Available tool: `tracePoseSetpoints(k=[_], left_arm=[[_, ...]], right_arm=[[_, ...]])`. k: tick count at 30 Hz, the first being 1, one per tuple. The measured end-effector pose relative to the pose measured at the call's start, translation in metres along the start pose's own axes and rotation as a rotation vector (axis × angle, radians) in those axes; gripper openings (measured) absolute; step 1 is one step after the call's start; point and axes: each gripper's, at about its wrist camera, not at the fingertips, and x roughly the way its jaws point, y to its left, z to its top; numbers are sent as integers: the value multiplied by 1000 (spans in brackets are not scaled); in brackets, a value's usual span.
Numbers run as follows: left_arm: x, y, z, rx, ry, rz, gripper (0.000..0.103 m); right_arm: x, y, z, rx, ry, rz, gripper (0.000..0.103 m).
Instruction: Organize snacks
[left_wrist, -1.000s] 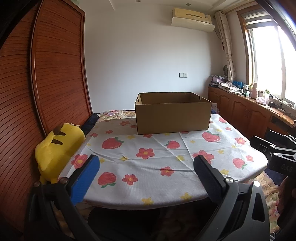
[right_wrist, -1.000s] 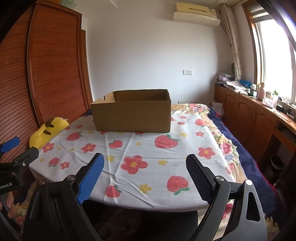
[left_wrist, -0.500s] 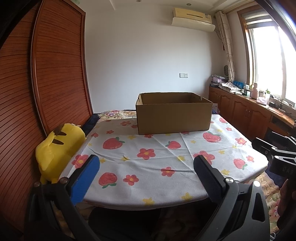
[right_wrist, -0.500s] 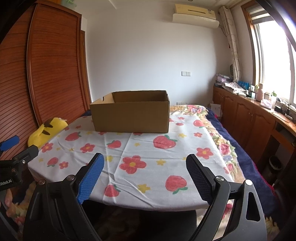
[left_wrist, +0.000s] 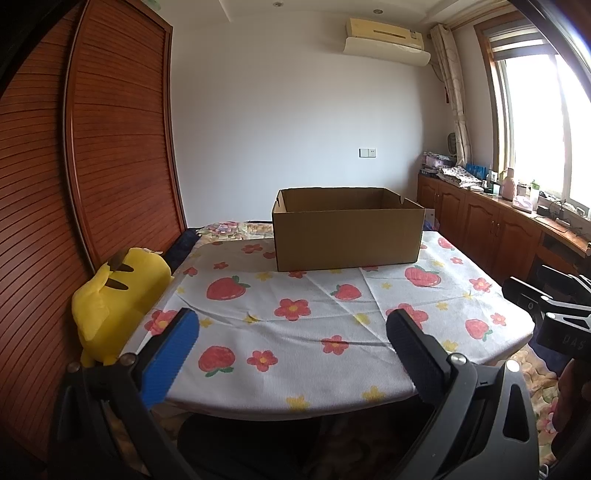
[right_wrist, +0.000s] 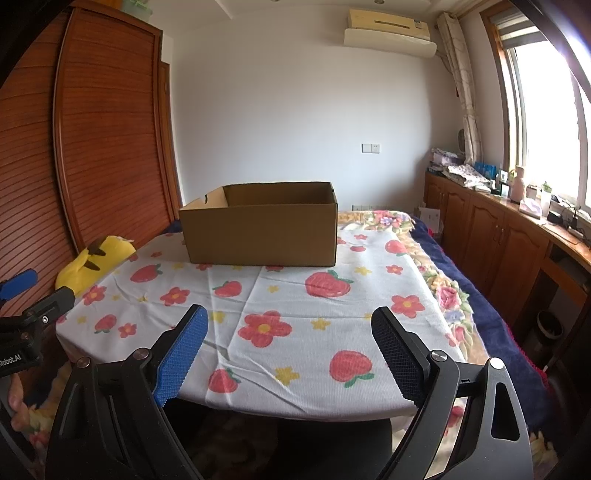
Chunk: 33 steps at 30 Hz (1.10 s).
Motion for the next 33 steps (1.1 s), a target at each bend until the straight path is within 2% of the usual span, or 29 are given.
tracePoseSetpoints(k=[33], left_arm=[[-6,0,4,-4,-5,4,102]], right_arm=[[0,-2,1,8,4,-2,92]])
